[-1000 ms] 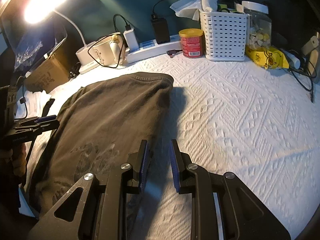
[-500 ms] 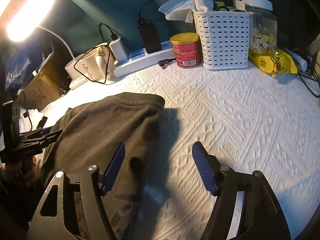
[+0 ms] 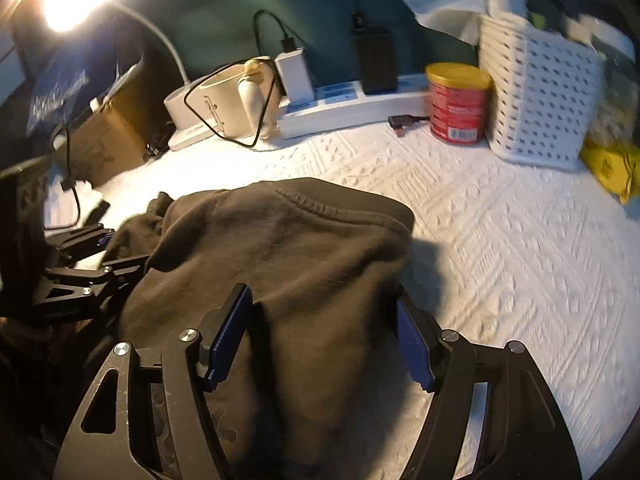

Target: Fold small clothes

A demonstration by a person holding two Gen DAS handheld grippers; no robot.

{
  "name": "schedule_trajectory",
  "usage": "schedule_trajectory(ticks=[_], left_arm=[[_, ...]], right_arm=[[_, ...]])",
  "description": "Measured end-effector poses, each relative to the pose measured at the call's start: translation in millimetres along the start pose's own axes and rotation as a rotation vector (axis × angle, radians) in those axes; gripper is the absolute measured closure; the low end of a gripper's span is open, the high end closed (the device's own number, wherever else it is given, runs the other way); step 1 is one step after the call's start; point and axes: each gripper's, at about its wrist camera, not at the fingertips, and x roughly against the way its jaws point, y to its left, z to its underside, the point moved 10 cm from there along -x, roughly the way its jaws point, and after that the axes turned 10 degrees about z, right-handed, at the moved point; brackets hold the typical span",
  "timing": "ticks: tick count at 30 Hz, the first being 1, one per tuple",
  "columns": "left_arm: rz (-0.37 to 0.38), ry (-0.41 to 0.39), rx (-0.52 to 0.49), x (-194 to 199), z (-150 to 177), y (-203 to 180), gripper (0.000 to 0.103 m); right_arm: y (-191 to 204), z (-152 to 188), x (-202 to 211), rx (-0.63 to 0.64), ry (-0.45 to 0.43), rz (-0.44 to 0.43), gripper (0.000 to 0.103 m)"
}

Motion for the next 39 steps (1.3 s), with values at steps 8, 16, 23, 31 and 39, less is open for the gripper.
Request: schedule_trajectory(ticks=[8,16,23,31,39], left_arm=[[0.037,0.009,-0.05,-4.0,0.3,-19.3,0.082],[0.018,-0.009,-0.096,-0.3,-1.4,-34.6,0.086],[0.008,-0.073,-0.09,23.1,-8.2,-50.8,0.086],[-0.009,-0.172,-0.137,61.2,-19.7,-75.4,0.086],[-0.031,-0.271,-0.219,99.3,-22.0,-106.2,0.086]], right_arm=[[27.3,-0.7,-2.9,0.097,-0.001,-0.019,0.065],[35.7,-2.3,7.8,0.099,-0.043,-0.058,0.085],[32.5,-8.0,36.3,0.068,-0.104,-0.069,0.085],[33.4,-14.2,76.0,0.056,-0.173,-0.088,0.085],[44.3,-17.1,130.3,0.084,-0.269,-0.079,0.086]])
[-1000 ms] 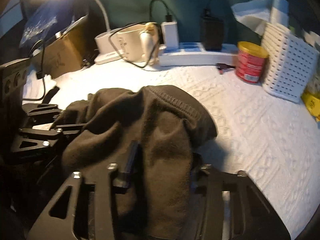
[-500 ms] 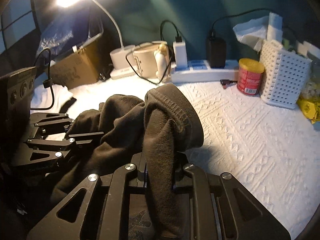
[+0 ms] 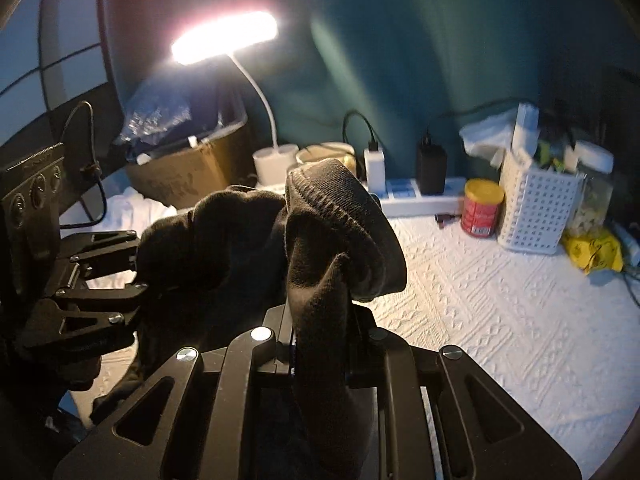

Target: Fold small clothes

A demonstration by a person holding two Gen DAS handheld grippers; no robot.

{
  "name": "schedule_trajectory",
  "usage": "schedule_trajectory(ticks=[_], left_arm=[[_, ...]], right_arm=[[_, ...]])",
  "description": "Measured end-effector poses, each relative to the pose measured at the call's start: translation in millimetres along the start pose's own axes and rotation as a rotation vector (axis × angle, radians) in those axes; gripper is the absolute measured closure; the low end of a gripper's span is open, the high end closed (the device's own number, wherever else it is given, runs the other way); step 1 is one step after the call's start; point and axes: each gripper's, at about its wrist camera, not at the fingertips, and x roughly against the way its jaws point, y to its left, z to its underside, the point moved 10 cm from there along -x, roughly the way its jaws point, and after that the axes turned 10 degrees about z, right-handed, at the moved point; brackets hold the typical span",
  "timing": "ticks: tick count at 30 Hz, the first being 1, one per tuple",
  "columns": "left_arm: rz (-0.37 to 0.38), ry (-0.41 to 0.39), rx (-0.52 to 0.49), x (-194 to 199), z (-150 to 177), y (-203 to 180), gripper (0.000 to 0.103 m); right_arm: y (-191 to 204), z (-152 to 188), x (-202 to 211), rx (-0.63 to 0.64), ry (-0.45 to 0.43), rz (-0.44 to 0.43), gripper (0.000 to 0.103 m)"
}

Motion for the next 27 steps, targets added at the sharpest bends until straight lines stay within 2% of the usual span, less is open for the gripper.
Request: schedule_trajectory(ticks=[9,13,17,27], left_arm=[[-0.015,-0.098,0.019,36.5,-11.2,-7.0,0.086],[-0.016,-0.142,0.031,52.5,-19.1,-8.2,0.086],[0.049,-0.197,0.094,69.2,-26.1,-8.2,0.086],[0.003,-0.298,0.086,113.1,-38.2,-9.2,0.086]], right_arm=[[11.3,-11.3,45.8,0.001,-0.066,0.006,0.086],[20.0,-19.1,65.3,-0.008,-0.099,-0.017,0.086],[25.6,-29.6,86.7,-0.006,-0.135,-0.031,0.086],[47.1,-53.7,131.0,0.012,-0.218,-0.084,0.087]])
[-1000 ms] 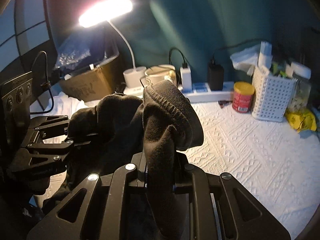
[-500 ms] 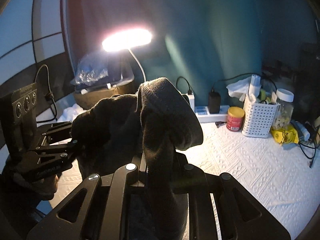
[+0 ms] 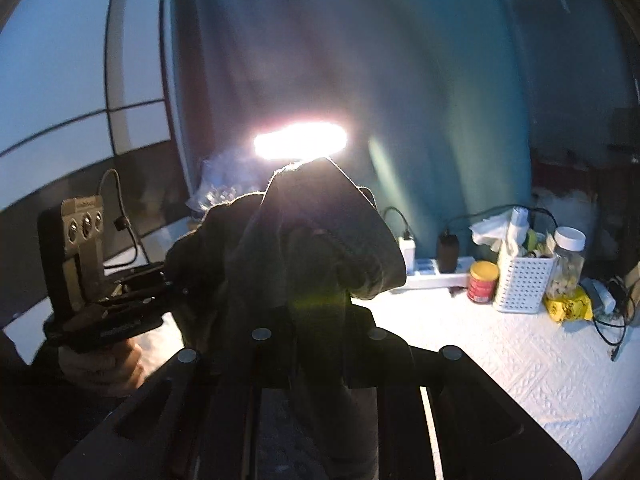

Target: Fold small clothes

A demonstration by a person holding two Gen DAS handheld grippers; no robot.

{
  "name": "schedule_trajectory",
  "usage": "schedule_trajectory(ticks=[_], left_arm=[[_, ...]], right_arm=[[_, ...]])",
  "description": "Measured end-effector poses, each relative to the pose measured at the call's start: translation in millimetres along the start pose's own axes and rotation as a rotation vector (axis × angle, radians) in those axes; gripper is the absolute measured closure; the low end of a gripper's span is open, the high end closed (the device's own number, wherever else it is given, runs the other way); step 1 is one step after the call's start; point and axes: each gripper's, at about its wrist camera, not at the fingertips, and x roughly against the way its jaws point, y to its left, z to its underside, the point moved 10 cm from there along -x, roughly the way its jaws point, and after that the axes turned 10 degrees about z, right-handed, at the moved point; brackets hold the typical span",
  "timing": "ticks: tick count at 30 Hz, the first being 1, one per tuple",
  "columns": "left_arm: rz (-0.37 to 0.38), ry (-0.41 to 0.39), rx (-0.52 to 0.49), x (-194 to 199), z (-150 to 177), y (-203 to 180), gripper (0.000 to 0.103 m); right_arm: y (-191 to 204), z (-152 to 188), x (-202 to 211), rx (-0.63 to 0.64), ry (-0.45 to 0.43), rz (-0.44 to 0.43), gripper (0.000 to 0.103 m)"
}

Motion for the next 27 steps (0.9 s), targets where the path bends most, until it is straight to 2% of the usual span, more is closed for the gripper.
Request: schedule_trajectory(ticks=[5,16,27], left_arm=[[-0.01,-0.045,0.012,22.0,-12.9,2.6,0.086],[-0.074,-0.106,-0.057,70.6,-30.6,15.4,0.086],[-0.159,-0.113,-0.108,117.9,-36.8,32.2,0.086]], right_arm=[[19.4,-16.5,20.7,0.037,-0.05,-0.018,0.087],[71.9,-40.1,44.0,0.14,-0.122,-0.056,0.087],[124.4,-46.8,52.2,0.193,-0.151,-0.104,0.087]])
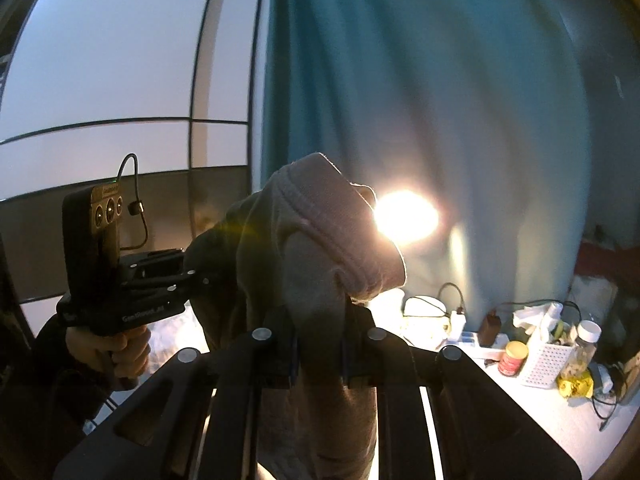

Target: Fold small clothes

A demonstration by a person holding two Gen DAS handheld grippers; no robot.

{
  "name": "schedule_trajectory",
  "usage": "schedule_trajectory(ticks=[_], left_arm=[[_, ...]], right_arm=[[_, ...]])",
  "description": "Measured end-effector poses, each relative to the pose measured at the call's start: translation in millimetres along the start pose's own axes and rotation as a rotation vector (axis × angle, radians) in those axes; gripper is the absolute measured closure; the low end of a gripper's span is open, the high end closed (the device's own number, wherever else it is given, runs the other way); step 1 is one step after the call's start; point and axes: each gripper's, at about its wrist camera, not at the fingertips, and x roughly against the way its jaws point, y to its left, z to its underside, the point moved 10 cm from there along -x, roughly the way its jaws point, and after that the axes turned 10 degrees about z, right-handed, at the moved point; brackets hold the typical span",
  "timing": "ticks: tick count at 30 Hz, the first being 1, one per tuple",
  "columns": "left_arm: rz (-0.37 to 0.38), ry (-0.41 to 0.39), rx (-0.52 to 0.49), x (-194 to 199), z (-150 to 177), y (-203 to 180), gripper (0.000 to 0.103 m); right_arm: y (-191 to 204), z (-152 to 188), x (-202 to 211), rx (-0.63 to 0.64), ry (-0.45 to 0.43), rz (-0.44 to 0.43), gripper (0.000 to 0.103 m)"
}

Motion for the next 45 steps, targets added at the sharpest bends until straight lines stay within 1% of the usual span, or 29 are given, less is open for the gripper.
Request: schedule_trajectory(ticks=[6,10,14,19,24,31,33,35,45], left_arm=[[-0.041,0.02,0.001,30.4,11.1,1.8,0.086],[-0.07,0.044,0.009,45.5,23.0,9.1,0.086],[-0.086,0.061,0.029,52.9,35.1,19.4,0.086],[-0.099,0.082,0.056,51.0,46.8,35.4,0.086],[-0.098,0.092,0.059,42.1,51.5,44.0,0.086],[-0.073,0.153,0.089,17.0,65.8,54.6,0.086],[-0.074,0.166,0.096,8.8,69.7,58.7,0.086],[-0.072,0.18,0.102,0.6,73.2,63.2,0.086],[-0.085,0.318,0.136,-62.5,108.0,90.7,0.086]], right_arm=[[23.4,5.8,-0.8,0.008,0.017,-0.032,0.087],[36.3,12.0,-10.0,-0.002,0.037,-0.061,0.087],[45.3,23.9,-25.2,-0.023,0.076,-0.076,0.087],[43.2,33.5,-47.3,-0.038,0.113,-0.051,0.087],[33.5,40.1,-63.5,-0.044,0.134,-0.033,0.087],[10.4,59.4,-91.7,-0.071,0.186,-0.01,0.087],[5.2,63.1,-99.0,-0.083,0.182,-0.017,0.087],[-0.8,68.9,-108.4,-0.086,0.185,-0.003,0.087],[-40.1,112.1,-173.4,-0.181,0.294,0.009,0.087]])
